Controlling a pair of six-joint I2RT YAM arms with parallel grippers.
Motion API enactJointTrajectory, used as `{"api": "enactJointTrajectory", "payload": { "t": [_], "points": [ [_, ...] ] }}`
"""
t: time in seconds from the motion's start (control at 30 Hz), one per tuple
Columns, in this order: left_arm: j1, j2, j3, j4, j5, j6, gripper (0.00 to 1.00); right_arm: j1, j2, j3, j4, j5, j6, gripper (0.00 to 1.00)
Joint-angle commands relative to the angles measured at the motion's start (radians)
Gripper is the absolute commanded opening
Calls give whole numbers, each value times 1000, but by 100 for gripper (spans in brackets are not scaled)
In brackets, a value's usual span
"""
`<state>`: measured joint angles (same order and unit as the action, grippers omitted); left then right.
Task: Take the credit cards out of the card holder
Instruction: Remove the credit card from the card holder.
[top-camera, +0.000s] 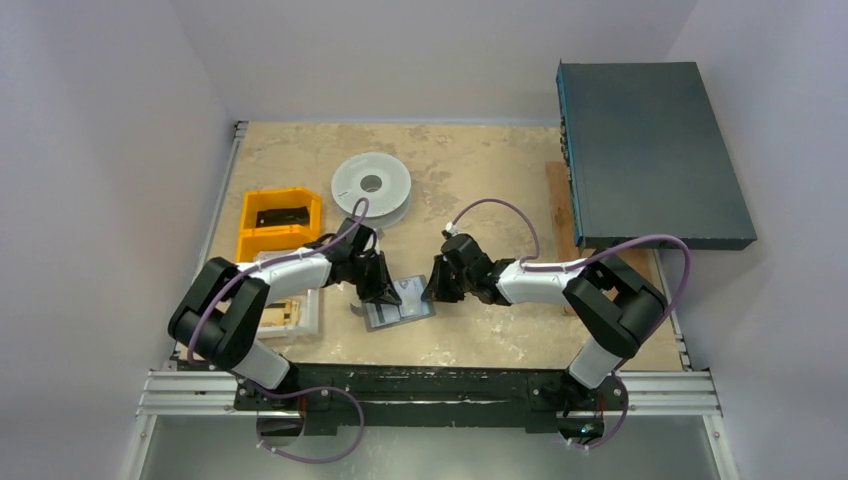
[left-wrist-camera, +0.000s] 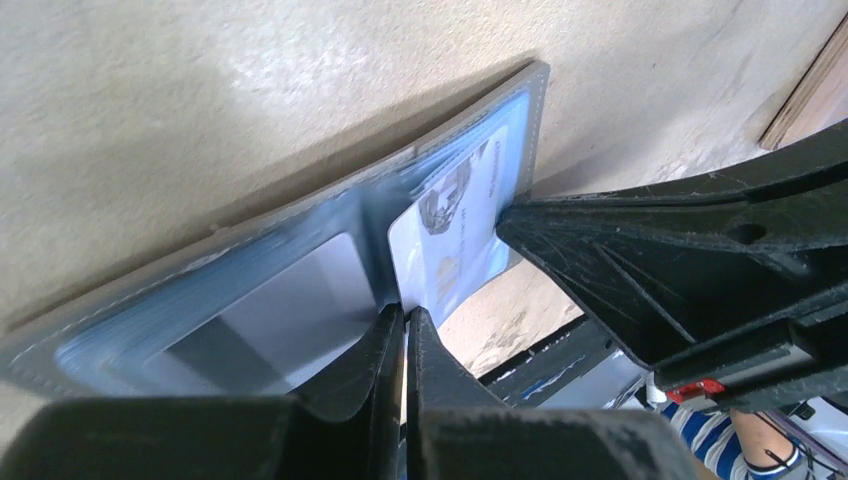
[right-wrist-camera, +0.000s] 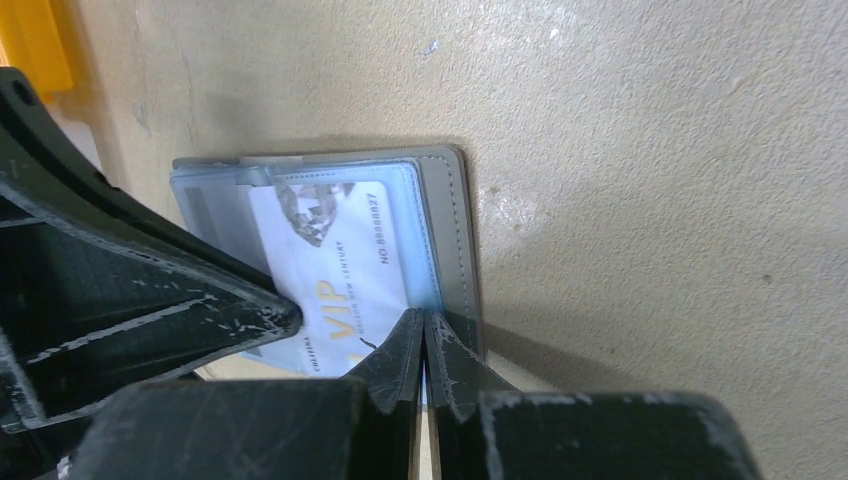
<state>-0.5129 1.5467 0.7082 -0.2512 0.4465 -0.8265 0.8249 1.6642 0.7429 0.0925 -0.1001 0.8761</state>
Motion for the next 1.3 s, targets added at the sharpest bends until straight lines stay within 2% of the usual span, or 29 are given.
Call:
{"api": "enactJointTrajectory", "payload": {
  "t": [0.0, 0.37, 0.6, 0.87, 0.97, 1.03, 1.27],
  "points": [
    [31, -67, 16, -99, -32, 27, 0, -3, 69, -63, -157, 79, -24, 0],
    [52, -111, 6, -187, -55, 63, 0, -7, 73, -56, -156, 74, -31, 0],
    [69, -192, 34, -282, -105, 98, 0, -9, 70, -53, -154, 71, -36, 0],
    [69, -280, 91, -393, -168, 131, 0, -8, -20, -15, -177, 66, -68, 1],
    [69, -321, 122, -447, -212, 132, 0, -8, -94, 36, -206, 75, -92, 7],
    [70, -350, 148, -486, -255, 130, 0, -7, -137, 72, -227, 72, -108, 15],
    [112, -441, 242, -625, -418, 99, 0, -7, -274, 149, -264, 45, -161, 59]
  ]
}}
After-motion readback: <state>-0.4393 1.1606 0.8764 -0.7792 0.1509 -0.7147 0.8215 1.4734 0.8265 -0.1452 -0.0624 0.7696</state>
